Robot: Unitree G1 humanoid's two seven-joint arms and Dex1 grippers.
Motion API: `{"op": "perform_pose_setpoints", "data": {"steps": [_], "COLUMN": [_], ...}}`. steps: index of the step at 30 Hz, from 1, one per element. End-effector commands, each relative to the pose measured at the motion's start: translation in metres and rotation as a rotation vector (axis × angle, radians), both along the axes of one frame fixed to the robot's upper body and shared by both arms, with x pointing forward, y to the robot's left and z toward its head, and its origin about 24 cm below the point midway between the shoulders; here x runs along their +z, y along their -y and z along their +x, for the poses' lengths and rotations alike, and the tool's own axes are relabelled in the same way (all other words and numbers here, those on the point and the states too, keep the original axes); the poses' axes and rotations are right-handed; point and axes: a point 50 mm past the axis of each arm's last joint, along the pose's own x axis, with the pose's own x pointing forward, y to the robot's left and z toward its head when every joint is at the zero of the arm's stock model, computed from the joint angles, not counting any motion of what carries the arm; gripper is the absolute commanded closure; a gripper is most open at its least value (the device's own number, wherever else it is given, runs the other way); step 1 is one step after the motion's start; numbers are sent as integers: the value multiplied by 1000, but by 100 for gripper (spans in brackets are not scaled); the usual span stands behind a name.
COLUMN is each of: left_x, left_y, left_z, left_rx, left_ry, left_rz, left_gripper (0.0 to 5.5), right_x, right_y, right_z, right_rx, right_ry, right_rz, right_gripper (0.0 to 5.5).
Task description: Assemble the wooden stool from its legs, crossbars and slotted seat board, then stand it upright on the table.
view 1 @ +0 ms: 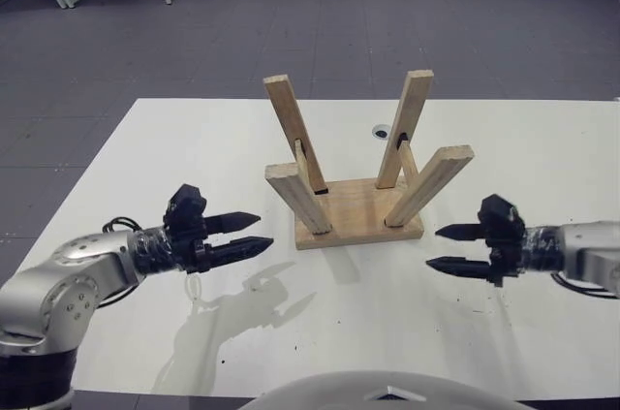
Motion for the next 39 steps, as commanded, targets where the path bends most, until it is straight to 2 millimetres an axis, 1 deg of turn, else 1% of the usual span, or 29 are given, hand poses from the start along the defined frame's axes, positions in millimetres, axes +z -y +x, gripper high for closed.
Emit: {"op": "perform_pose_setpoints", "data": {"steps": [1,4,6,8,9,11,13,15,17,19,20,21,23,24,25,26,28,30,33,34,35,36,37,39], "left_x": [4,7,12,19,21,23,21,17,16,18,21,25,35,40,44,47,49,42,32,29,25,21,18,16], "left_y": [9,19,24,31,35,41,44,43,38,33,31,29,25,22,20,18,17,21,26,28,29,31,31,28], "left_z": [21,24,28,34,36,40,41,38,31,23,19,16,14,19,24,31,41,52,73,82,90,97,104,114], "left_rx": [0,-50,-67,-88,-99,-112,-125,-154,-207,-297,-345,-398,-449,-436,-414,-383,-322,-257,-166,-141,-116,-92,-63,-14], "left_ry": [74,96,120,145,155,163,150,110,43,-58,-111,-167,-265,-318,-352,-393,-444,-488,-538,-557,-577,-595,-606,-614], "left_rz": [59,35,13,-24,-40,-55,-62,-66,-96,-134,-157,-177,-247,-297,-338,-370,-382,-331,-359,-381,-393,-398,-411,-438], "left_gripper": [167,167,167,167,167,165,199,232,264,295,304,325,354,354,354,354,354,354,354,335,329,305,293,253], "right_x": [24,40,45,41,35,23,15,12,16,26,33,41,52,54,55,56,57,49,38,35,31,27,25,21], "right_y": [2,-8,-13,-23,-26,-30,-33,-35,-35,-40,-42,-44,-45,-47,-48,-48,-48,-47,-49,-49,-49,-49,-49,-46], "right_z": [25,33,36,38,38,36,35,34,30,23,18,11,1,3,7,12,24,38,63,70,78,84,89,94], "right_rx": [34,100,117,162,172,190,201,204,222,269,309,353,406,386,357,309,229,151,44,8,-35,-68,-97,-141], "right_ry": [174,212,225,257,226,170,141,110,33,-82,-155,-242,-413,-474,-503,-497,-535,-641,-771,-803,-833,-851,-860,-855], "right_rz": [2,59,82,103,120,140,143,155,196,282,331,390,470,483,499,489,500,521,598,622,644,662,674,681], "right_gripper": [154,154,154,154,154,190,229,268,302,337,348,358,366,366,366,366,366,366,366,367,351,332,315,268]}}
